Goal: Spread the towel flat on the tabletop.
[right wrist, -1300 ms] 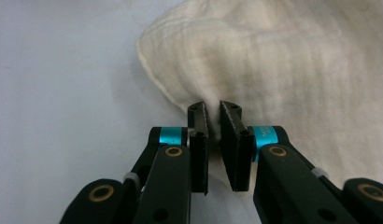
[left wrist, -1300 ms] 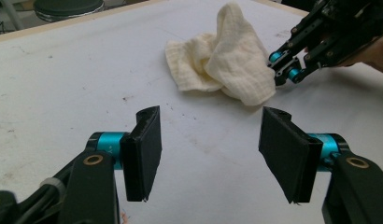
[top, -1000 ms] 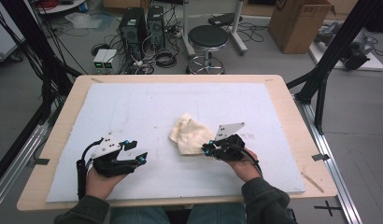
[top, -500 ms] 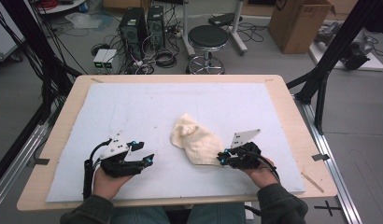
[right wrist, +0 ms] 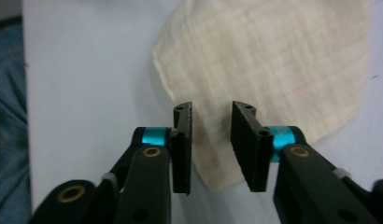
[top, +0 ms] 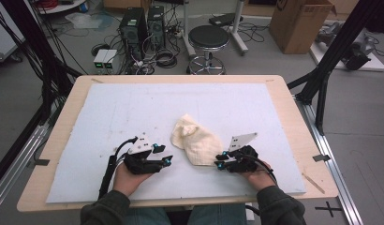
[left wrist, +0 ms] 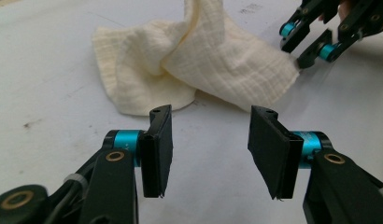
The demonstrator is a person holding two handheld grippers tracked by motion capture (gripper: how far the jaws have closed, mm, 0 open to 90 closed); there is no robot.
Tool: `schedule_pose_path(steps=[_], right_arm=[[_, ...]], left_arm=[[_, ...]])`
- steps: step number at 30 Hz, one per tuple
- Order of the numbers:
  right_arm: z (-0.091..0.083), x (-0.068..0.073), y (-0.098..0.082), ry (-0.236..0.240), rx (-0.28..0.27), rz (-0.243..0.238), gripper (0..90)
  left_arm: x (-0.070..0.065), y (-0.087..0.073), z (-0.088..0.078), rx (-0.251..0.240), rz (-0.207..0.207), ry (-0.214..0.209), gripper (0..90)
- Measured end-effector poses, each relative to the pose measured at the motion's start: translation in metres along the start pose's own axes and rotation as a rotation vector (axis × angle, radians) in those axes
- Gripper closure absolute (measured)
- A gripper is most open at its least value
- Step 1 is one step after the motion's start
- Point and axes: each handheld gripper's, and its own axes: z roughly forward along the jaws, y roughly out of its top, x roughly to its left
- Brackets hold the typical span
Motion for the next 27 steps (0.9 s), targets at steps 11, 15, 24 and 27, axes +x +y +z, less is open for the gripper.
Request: schedule_pose_path(steps=[11,15,24,27], right_arm=[[-0.027,-0.004,-0.009,-0.038,-0.069,0.014,87.5],[-0.049,-0.011,-0.024,-0.088,-0.103,0.061,87.5],[-0.065,-0.018,-0.041,-0.145,-0.112,0.111,87.3],[-0.064,-0.017,-0.039,-0.141,-0.119,0.104,87.2]], left_arm=[[0.0,0.007,0.025,0.022,-0.009,-0.019,54.1],[0.0,0.009,0.032,0.034,-0.018,-0.03,56.5],[-0.006,0.019,0.058,0.092,0.005,-0.074,58.7],[-0.008,0.018,0.072,0.133,0.019,-0.064,60.7]])
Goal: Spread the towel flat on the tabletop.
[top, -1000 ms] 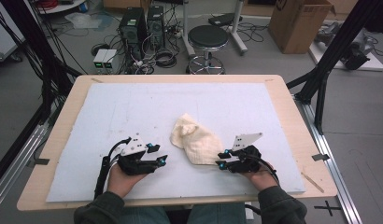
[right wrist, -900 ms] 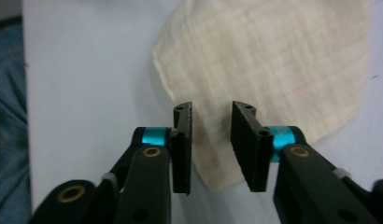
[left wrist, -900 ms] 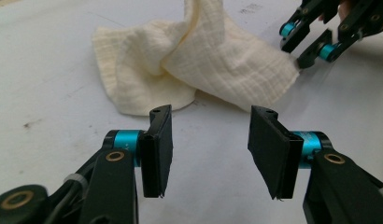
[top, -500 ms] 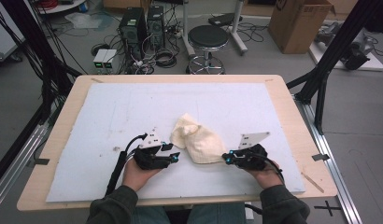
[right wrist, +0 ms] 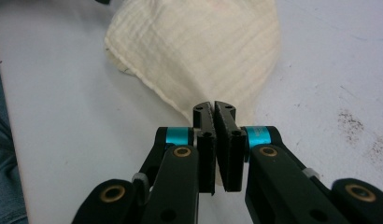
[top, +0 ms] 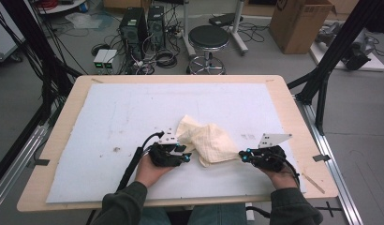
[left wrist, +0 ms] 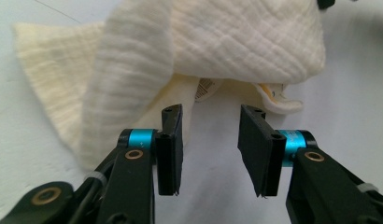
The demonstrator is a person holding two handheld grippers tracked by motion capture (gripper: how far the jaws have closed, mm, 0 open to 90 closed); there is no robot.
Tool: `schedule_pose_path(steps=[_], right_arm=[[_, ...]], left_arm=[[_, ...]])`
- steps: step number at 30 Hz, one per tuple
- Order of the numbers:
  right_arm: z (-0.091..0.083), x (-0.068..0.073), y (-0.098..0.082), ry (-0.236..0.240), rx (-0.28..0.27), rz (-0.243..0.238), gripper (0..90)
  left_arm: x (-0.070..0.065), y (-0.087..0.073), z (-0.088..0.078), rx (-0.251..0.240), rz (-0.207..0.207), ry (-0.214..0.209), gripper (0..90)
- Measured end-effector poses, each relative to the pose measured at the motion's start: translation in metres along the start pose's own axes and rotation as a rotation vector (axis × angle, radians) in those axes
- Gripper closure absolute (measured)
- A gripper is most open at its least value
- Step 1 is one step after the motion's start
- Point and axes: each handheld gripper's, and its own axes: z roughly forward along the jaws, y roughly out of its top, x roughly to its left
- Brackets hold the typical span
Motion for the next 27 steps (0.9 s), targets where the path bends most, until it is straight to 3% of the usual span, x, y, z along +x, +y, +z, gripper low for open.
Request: schedule_pose_path(steps=[7,12,14,20,27], right_arm=[[0.006,0.003,0.003,0.016,0.01,-0.009,86.7],[0.01,0.003,0.005,0.028,0.005,-0.02,86.7],[0.011,0.003,0.006,0.032,0.0,-0.024,86.7],[0.008,0.004,0.006,0.038,-0.02,-0.015,86.8],[0.006,0.006,0.009,0.032,-0.043,-0.022,86.9]], left_arm=[[0.007,0.003,0.019,0.036,-0.008,0.056,62.8],[0.006,0.009,0.025,0.062,0.024,0.096,76.5],[0.008,0.01,0.024,0.068,0.037,0.089,84.1],[0.007,0.01,0.004,0.053,0.076,0.057,86.6],[0.011,0.005,-0.043,0.023,0.143,0.034,86.6]])
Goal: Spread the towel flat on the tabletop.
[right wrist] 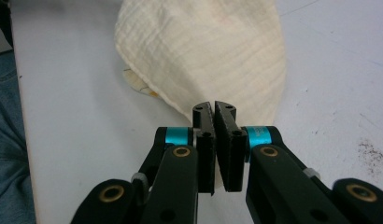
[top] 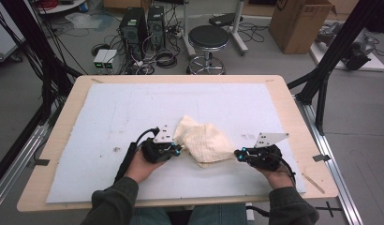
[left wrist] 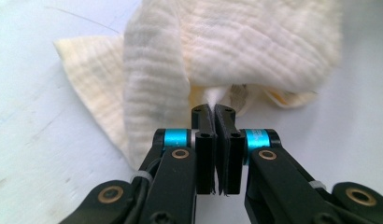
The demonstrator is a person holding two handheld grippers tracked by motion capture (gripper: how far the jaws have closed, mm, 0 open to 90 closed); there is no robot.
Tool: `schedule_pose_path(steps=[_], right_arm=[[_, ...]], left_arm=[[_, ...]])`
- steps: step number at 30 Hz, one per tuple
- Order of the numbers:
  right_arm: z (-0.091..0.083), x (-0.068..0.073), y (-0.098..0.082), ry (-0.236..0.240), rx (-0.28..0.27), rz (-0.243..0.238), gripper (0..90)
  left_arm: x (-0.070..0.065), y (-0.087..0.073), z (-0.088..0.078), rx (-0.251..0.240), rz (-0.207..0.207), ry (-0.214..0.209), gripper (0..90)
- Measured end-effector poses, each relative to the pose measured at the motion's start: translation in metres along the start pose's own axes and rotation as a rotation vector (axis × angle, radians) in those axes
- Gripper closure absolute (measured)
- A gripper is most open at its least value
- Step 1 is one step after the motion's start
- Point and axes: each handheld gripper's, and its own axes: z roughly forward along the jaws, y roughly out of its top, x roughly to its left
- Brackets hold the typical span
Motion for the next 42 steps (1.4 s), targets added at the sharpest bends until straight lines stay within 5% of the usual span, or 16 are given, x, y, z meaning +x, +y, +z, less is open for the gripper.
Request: schedule_pose_path(steps=[13,20,28,33,42], right_arm=[[0.006,0.023,0.016,0.047,-0.015,-0.06,86.9],[0.012,0.047,0.018,0.121,0.0,-0.099,86.8],[0.019,0.072,0.018,0.213,0.032,-0.145,86.0],[0.019,0.075,0.023,0.262,0.018,-0.145,75.9],[0.025,0.048,0.048,0.189,-0.039,-0.094,69.3]], left_arm=[[0.012,-0.023,-0.083,-0.096,0.001,0.023,86.6],[0.012,-0.043,-0.112,-0.085,0.004,0.016,86.6],[0.006,-0.057,-0.115,-0.063,0.019,-0.054,85.4],[0.009,-0.054,-0.115,-0.099,-0.008,-0.085,67.8],[0.029,-0.025,-0.077,-0.126,-0.072,-0.027,58.8]])
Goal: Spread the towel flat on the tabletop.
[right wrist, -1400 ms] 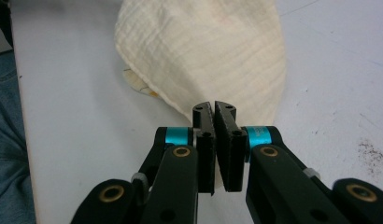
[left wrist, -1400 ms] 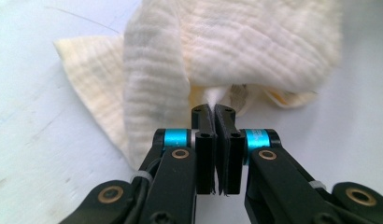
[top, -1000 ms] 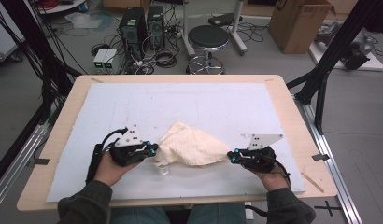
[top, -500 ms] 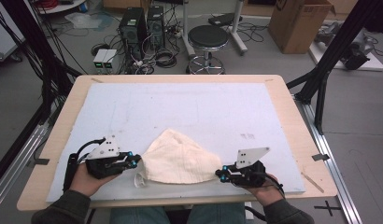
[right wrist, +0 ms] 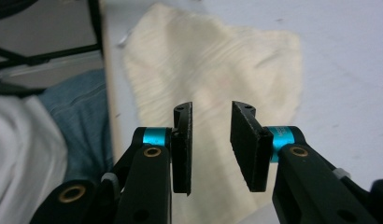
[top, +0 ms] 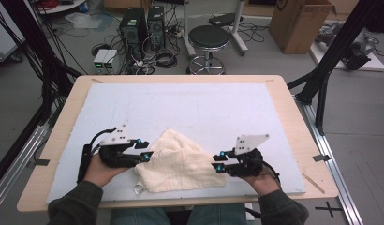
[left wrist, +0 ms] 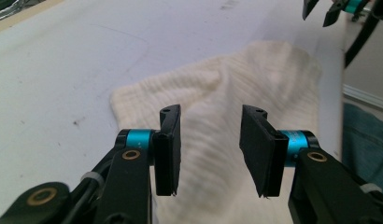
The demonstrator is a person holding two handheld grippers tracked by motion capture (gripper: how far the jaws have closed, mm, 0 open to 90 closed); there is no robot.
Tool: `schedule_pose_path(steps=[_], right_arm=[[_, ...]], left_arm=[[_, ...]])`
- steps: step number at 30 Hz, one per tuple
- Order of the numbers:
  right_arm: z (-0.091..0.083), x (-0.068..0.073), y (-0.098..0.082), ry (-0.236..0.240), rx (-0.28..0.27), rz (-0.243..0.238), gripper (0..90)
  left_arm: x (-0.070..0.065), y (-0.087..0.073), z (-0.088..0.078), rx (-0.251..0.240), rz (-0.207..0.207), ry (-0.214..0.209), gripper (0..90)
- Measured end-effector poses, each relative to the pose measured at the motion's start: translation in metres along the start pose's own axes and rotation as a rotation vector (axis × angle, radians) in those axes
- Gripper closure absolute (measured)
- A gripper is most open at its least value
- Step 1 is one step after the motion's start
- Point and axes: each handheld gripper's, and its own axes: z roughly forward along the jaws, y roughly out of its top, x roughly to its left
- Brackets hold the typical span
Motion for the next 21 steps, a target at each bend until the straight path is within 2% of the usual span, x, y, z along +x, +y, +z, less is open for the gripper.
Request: schedule_pose_path(steps=[2,4,6,11,14,16,18,20,21], right_arm=[[0.004,-0.011,0.005,-0.018,-0.012,0.017,69.3],[0.01,-0.023,0.008,-0.045,-0.02,0.028,69.3],[0.017,-0.031,0.01,-0.054,-0.009,0.044,69.0],[0.034,-0.048,0.004,-0.053,0.041,0.096,68.8],[0.041,-0.053,-0.003,-0.016,0.06,0.131,67.8],[0.044,-0.053,-0.006,0.02,0.082,0.148,63.5],[0.048,-0.053,-0.009,0.062,0.104,0.171,61.3],[0.052,-0.051,-0.012,0.073,0.135,0.166,62.0],[0.053,-0.051,-0.013,0.075,0.151,0.167,66.5]], left_arm=[[0.008,0.007,0.015,-0.001,-0.017,0.03,59.6],[0.017,0.011,0.029,0.015,-0.016,0.066,60.2],[0.026,0.012,0.044,0.028,-0.049,0.071,60.2],[0.039,0.004,0.075,0.12,-0.078,0.092,59.9],[0.042,-0.003,0.088,0.185,-0.084,0.099,58.4],[0.044,-0.006,0.093,0.219,-0.092,0.096,55.5],[0.041,-0.008,0.098,0.251,-0.073,0.11,55.4],[0.038,-0.008,0.099,0.254,-0.033,0.121,62.4],[0.036,-0.007,0.099,0.257,-0.018,0.124,71.9]])
